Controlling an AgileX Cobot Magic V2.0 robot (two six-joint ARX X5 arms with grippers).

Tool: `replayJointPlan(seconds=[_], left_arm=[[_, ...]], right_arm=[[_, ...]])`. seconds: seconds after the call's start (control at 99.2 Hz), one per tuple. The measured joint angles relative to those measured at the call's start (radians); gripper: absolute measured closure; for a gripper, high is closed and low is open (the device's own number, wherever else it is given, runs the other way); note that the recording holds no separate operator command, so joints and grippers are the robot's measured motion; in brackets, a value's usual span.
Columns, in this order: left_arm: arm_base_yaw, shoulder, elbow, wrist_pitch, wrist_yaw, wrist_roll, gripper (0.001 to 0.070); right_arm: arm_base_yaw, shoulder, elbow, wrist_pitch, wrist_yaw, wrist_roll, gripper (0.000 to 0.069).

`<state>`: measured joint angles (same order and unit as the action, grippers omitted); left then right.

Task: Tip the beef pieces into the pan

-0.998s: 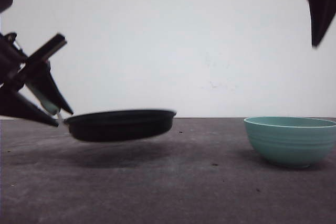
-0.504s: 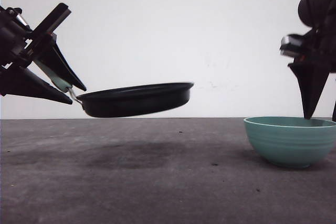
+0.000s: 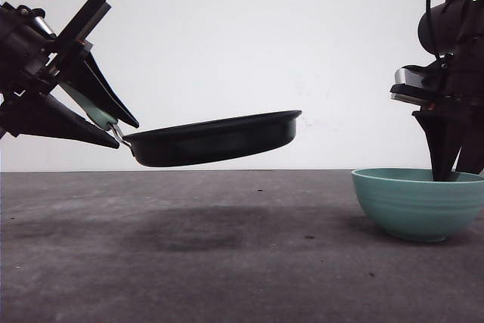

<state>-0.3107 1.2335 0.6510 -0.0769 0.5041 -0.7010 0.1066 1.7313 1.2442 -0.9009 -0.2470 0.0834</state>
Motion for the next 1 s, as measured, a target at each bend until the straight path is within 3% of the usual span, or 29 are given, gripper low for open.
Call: replayJointPlan(seconds=[0.161,0.514,0.706,0.877,0.998], left_arm=[[0.000,0.000,0.000,-0.002,0.000,0.001,0.0584],[-0.001,0.000,0.000,-0.077,0.018,0.005,0.0584],[-0.034,0.000,0.000,-0.113,0.017,0.039,0.0584],[-0.090,0.000,0.000,-0.137,-0.004,0.058,0.0584],[-0.107,0.000,0.026,-0.200,-0.036,0.060,0.0584]], right_arm=[[0.005,0.002,-0.043,0.030,0.003,0.000,0.0670],[0.011,-0.027,-0.093,0.111,-0.050,0.011,0.0674],[0.056,-0.177,-0.091,0.185,-0.045,0.061,0.0681],[0.163,-0.322,-0.024,0.253,-0.029,0.101,0.0681],[0.279,-0.377,-0.014,0.293,0.052,0.106,0.0681]])
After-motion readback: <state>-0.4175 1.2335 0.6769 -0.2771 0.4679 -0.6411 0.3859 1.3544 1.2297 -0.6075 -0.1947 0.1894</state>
